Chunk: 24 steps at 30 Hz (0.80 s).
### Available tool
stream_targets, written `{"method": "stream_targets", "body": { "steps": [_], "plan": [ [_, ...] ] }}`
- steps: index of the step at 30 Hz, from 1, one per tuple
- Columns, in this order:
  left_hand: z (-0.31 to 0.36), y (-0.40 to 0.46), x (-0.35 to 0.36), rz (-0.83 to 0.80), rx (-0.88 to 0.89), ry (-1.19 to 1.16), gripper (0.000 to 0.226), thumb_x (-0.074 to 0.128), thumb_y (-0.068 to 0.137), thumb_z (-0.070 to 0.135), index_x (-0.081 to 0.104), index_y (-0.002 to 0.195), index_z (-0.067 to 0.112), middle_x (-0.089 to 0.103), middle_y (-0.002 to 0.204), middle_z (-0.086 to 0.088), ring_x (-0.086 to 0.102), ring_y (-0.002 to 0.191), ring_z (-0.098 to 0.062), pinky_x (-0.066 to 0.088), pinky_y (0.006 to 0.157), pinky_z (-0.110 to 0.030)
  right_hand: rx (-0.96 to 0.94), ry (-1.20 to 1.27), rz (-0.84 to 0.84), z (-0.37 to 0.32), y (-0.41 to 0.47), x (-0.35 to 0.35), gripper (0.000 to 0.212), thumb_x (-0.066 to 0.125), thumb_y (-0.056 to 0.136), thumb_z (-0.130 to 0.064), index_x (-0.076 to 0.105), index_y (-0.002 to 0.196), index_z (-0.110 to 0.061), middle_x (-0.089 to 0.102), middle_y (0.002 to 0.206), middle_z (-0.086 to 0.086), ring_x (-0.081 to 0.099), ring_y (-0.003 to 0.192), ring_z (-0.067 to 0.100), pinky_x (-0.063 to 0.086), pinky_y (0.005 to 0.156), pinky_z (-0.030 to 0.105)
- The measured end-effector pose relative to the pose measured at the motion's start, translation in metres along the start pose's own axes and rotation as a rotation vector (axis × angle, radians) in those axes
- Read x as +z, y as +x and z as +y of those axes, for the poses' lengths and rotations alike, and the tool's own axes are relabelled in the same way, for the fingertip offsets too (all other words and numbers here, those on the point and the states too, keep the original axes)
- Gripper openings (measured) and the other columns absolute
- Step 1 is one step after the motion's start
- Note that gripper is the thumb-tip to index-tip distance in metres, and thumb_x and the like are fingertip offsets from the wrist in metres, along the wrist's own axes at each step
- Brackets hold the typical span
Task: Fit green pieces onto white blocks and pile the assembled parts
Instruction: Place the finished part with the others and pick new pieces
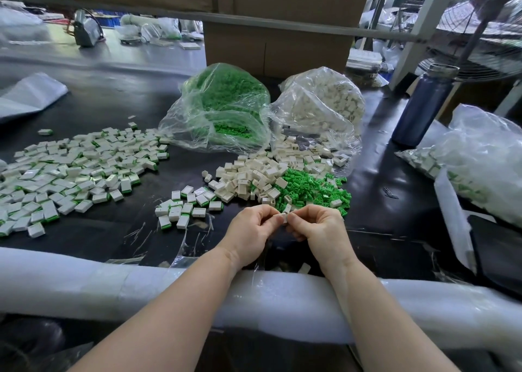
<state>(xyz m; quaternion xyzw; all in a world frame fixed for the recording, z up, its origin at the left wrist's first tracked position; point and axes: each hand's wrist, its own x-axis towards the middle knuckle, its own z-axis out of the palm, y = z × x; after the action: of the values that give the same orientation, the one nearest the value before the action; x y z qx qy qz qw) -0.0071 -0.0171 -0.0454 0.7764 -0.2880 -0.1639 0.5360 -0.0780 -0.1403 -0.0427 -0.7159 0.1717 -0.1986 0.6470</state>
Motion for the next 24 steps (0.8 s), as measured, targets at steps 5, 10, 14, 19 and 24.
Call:
{"method": "stream_targets", "body": {
  "steps": [5,10,14,19,24],
  "plan": [
    [-0.0005,-0.0013,-0.0023,-0.051,-0.011,0.042,0.017,0.057,0.092,0.023,0.066,0.088,0.009,0.065,0.081,-0.019,0.052,0.071,-0.02,0.048,0.079,-0.046,0.04,0.017,-0.059,-0.0011,-0.0009,-0.004,0.019,0.066,0.081,0.003,0.064,0.063,-0.005,0.059,0.05,0.002,0.049,0.043,0.005,0.04,0.044,0.013],
    [0.0003,-0.001,-0.0015,-0.079,0.001,0.081,0.018,0.057,0.092,0.023,0.066,0.089,0.007,0.06,0.074,-0.011,0.05,0.068,-0.018,0.047,0.074,-0.043,0.048,-0.007,-0.082,-0.0018,-0.0008,-0.0053,0.025,0.066,0.08,0.003,0.064,0.059,-0.01,0.059,0.048,-0.001,0.048,0.042,0.003,0.039,0.044,0.013],
    [-0.0016,-0.0002,-0.0006,-0.058,0.013,0.065,0.017,0.057,0.092,0.023,0.066,0.088,0.01,0.057,0.068,-0.003,0.047,0.064,-0.015,0.043,0.067,-0.034,0.023,0.002,-0.055,-0.0006,-0.0006,-0.0035,0.021,0.066,0.081,0.002,0.065,0.062,-0.008,0.059,0.049,0.0,0.049,0.043,0.003,0.04,0.044,0.013],
    [-0.0013,0.0023,0.0025,0.026,0.014,-0.022,0.014,0.058,0.091,0.02,0.067,0.092,0.01,0.069,0.084,-0.005,0.061,0.08,-0.019,0.05,0.083,-0.035,-0.006,0.052,0.008,0.0006,0.0006,0.0003,0.01,0.064,0.084,-0.001,0.069,0.075,-0.002,0.062,0.057,0.006,0.053,0.048,0.004,0.045,0.048,0.014],
    [-0.002,0.0036,0.0031,0.037,0.012,-0.087,0.01,0.059,0.09,0.018,0.067,0.092,0.014,0.065,0.078,0.0,0.055,0.071,-0.01,0.049,0.079,-0.032,0.008,0.063,0.054,0.0009,0.0018,0.0001,0.008,0.064,0.085,-0.004,0.068,0.077,-0.002,0.065,0.062,0.006,0.053,0.049,0.004,0.047,0.049,0.015]
  ]
}}
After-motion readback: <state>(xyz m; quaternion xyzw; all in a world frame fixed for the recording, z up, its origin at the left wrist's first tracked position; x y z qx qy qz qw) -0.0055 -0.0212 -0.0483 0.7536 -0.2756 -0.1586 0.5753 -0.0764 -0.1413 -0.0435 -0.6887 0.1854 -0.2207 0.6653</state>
